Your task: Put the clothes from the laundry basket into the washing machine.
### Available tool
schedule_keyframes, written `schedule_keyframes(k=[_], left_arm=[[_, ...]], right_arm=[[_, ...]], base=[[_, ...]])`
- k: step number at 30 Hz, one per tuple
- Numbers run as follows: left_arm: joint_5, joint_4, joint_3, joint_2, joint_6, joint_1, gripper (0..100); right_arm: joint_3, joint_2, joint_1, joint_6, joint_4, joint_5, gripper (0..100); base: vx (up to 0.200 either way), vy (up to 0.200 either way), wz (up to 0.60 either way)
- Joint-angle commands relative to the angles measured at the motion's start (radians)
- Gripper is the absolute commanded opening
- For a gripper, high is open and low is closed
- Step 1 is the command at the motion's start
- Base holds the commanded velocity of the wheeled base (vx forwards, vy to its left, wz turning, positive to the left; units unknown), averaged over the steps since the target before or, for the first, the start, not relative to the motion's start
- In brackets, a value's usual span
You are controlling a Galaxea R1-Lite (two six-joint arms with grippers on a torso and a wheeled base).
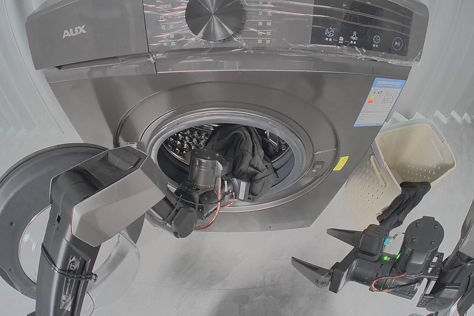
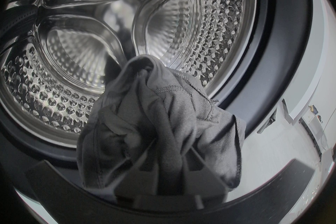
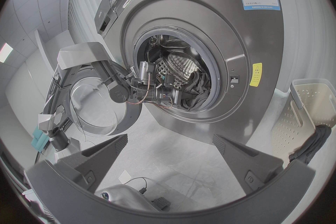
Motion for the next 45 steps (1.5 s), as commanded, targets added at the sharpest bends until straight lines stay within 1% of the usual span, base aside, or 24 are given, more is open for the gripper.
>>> schedule_keyframes(k=[1, 2, 4, 6, 7, 8, 9, 14, 15, 19, 22, 24, 25, 26, 27, 29, 30, 40, 41, 42, 43, 45], left_arm=[[0.024, -0.022, -0.099, 0.019, -0.007, 0.006, 0], [0.025, -0.025, -0.105, 0.020, -0.009, 0.006, 0], [0.083, -0.076, -0.219, 0.059, -0.007, 0.015, 0], [0.102, -0.093, -0.289, 0.080, -0.007, 0.029, 0], [0.102, -0.093, -0.289, 0.080, -0.007, 0.029, 0], [0.111, -0.096, -0.331, 0.091, -0.007, 0.040, 0], [0.116, -0.096, -0.340, 0.095, -0.007, 0.041, 0], [0.116, -0.102, -0.331, 0.094, -0.007, 0.041, 0], [0.114, -0.102, -0.328, 0.092, -0.007, 0.041, 100], [0.114, -0.101, -0.291, 0.080, -0.010, 0.030, 100], [0.090, -0.090, -0.171, 0.028, -0.009, 0.014, 100], [0.082, -0.087, -0.144, 0.020, -0.009, 0.007, 100], [0.047, -0.079, -0.068, 0.002, -0.001, -0.002, 100], [0.045, -0.079, -0.064, 0.000, -0.001, -0.002, 100], [0.028, -0.079, -0.018, -0.007, 0.005, -0.003, 100], [0.028, -0.079, -0.018, -0.007, 0.005, -0.003, 100], [0.025, -0.079, 0.014, -0.003, 0.024, -0.003, 100], [0.025, -0.081, 0.019, 0.043, 0.042, 0.009, 100], [0.025, -0.082, 0.019, 0.057, 0.050, 0.011, 100], [0.027, -0.081, 0.019, 0.060, 0.053, 0.011, 0], [0.027, -0.082, 0.016, 0.065, 0.057, 0.011, 0], [0.028, -0.084, -0.007, 0.075, 0.053, 0.011, 0]], right_arm=[[-0.001, 0.002, 0.001, 0.000, -0.001, -0.001, 100], [-0.001, 0.002, 0.001, 0.000, -0.001, -0.001, 100], [-0.001, 0.002, 0.003, 0.000, -0.001, -0.001, 100], [-0.001, 0.002, 0.003, 0.000, -0.001, -0.001, 100], [-0.001, 0.002, 0.003, 0.000, -0.001, -0.001, 100], [-0.001, 0.002, 0.003, 0.000, -0.001, -0.001, 100], [-0.001, 0.002, 0.003, 0.000, -0.001, -0.001, 100], [-0.001, 0.003, 0.000, 0.000, -0.001, 0.001, 100], [-0.001, 0.003, 0.001, 0.000, -0.001, -0.001, 100], [-0.001, 0.003, 0.003, 0.000, -0.001, -0.001, 100], [-0.001, 0.003, 0.001, 0.000, -0.001, -0.001, 100], [-0.001, 0.003, 0.001, 0.000, -0.001, -0.001, 100], [-0.001, 0.003, 0.001, 0.000, -0.001, -0.001, 100], [-0.001, 0.003, 0.001, 0.000, -0.001, -0.001, 100], [-0.001, 0.005, 0.003, 0.000, -0.001, -0.001, 100], [-0.001, 0.005, 0.003, 0.000, -0.001, -0.001, 100], [-0.001, 0.005, 0.006, 0.000, -0.001, -0.001, 100], [-0.001, 0.005, 0.006, 0.000, -0.001, -0.001, 100], [-0.001, 0.005, 0.007, 0.000, -0.001, -0.001, 100], [-0.001, 0.005, 0.007, 0.000, -0.001, -0.001, 100], [-0.001, 0.005, 0.007, 0.000, -0.001, -0.001, 100], [-0.001, 0.003, 0.006, 0.000, -0.001, -0.001, 100]], base=[[0.000, 0.000, 0.00], [0.000, 0.000, 0.00], [0.000, 0.000, 0.00], [0.000, 0.000, 0.00], [0.000, 0.000, 0.00], [0.000, 0.000, 0.00], [0.000, 0.000, 0.00], [0.000, 0.000, 0.00], [0.000, 0.000, 0.00], [0.000, 0.000, 0.00], [0.000, 0.000, 0.00], [0.000, 0.000, 0.00], [0.000, 0.000, 0.00], [0.000, 0.000, 0.00], [0.000, 0.000, 0.00], [0.000, 0.000, 0.00], [0.000, 0.000, 0.00], [0.000, 0.000, 0.00], [0.000, 0.000, 0.00], [0.000, 0.000, 0.00], [0.000, 0.000, 0.00], [0.000, 0.000, 0.00]])
